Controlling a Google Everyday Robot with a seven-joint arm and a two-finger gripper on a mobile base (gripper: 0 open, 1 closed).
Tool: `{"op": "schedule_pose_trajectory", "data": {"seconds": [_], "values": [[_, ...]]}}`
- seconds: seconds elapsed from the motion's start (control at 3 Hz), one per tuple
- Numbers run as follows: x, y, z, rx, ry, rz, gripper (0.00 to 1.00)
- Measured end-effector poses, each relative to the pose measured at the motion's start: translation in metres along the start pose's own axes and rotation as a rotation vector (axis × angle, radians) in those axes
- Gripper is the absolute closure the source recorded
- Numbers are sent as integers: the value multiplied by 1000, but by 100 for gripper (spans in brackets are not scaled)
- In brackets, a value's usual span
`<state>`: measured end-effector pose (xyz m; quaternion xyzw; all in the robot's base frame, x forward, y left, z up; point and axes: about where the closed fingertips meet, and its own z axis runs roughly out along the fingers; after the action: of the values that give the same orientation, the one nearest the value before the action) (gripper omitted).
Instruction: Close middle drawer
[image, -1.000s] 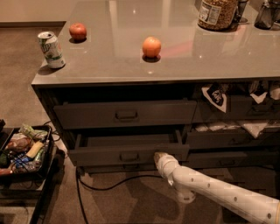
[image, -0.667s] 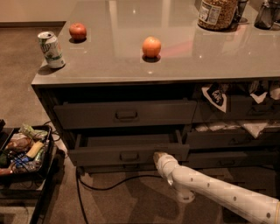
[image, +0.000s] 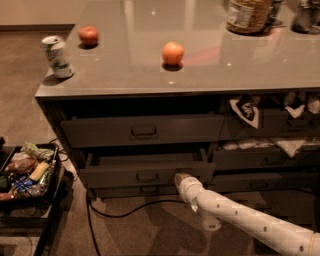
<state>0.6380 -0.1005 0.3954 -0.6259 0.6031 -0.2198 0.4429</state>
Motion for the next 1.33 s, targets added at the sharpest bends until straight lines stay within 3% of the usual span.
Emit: {"op": "schedule_pose_trajectory", "data": {"seconds": [0.67, 1.0, 1.33], "values": [[-5, -26, 48, 66, -44, -70, 100], [-5, -40, 62, 99, -46, -87, 100], [-7, -38, 59, 96, -45, -92, 100]]}}
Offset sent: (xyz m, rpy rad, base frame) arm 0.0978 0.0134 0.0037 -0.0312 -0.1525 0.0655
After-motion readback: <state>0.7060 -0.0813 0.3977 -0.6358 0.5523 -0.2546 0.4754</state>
